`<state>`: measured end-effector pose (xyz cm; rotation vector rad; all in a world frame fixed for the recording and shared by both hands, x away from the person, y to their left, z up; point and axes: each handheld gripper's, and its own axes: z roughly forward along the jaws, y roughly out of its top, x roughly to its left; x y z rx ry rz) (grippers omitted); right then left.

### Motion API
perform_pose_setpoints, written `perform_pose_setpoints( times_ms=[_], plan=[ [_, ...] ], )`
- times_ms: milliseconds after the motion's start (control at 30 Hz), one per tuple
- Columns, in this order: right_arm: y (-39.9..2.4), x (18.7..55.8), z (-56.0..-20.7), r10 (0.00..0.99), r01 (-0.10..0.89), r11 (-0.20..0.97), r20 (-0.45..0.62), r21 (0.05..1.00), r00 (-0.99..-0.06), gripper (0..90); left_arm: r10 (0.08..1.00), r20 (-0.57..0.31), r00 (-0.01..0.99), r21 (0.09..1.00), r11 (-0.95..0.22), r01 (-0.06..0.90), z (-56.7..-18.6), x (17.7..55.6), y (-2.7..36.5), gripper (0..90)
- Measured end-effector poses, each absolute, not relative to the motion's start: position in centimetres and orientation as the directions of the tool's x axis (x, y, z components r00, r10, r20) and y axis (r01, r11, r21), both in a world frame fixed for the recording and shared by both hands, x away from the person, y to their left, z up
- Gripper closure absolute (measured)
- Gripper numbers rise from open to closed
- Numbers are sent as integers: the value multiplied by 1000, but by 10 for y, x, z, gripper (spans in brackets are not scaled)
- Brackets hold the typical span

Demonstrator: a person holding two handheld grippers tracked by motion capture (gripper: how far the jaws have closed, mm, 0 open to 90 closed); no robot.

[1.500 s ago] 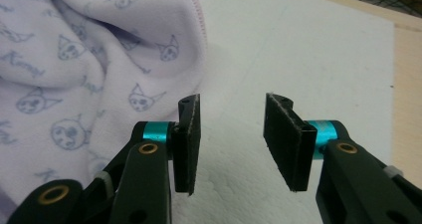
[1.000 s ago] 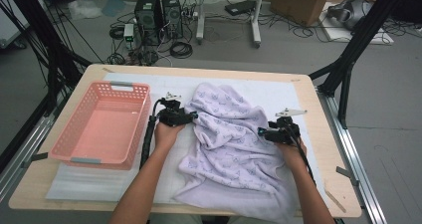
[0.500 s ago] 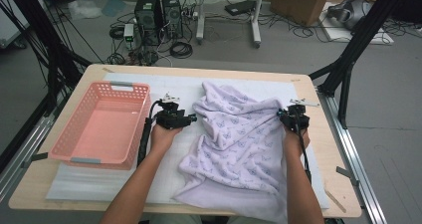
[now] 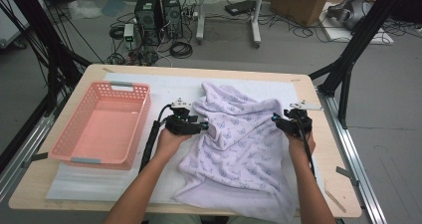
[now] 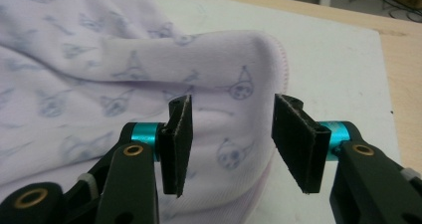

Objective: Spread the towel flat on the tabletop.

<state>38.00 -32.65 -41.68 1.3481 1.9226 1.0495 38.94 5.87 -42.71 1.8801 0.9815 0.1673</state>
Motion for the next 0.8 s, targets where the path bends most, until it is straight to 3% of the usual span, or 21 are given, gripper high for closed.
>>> perform_pose_setpoints(
  times_ms=[200,533,567,633,700,800],
  plan=[
    [-333,346,-416,913,477,240,-29,845,-407,497,645,-288,708,815,-223,535,-417,377,40,416],
    [-336,327,-420,891,465,272,-38,842,-453,495,633,-162,757,781,-387,491,-430,365,15,429],
    [-335,327,-421,888,468,276,-37,840,-458,495,631,-145,762,778,-403,482,-433,366,12,482],
    [-333,327,-422,879,469,296,-45,832,-474,483,649,-101,754,771,-428,472,-437,369,8,705],
    [-331,327,-423,872,476,303,-38,826,-489,481,676,-94,731,783,-403,474,-436,373,9,834],
    [-330,328,-425,869,483,308,-36,820,-493,477,730,-126,671,806,-319,499,-435,382,22,852]
  ],
)
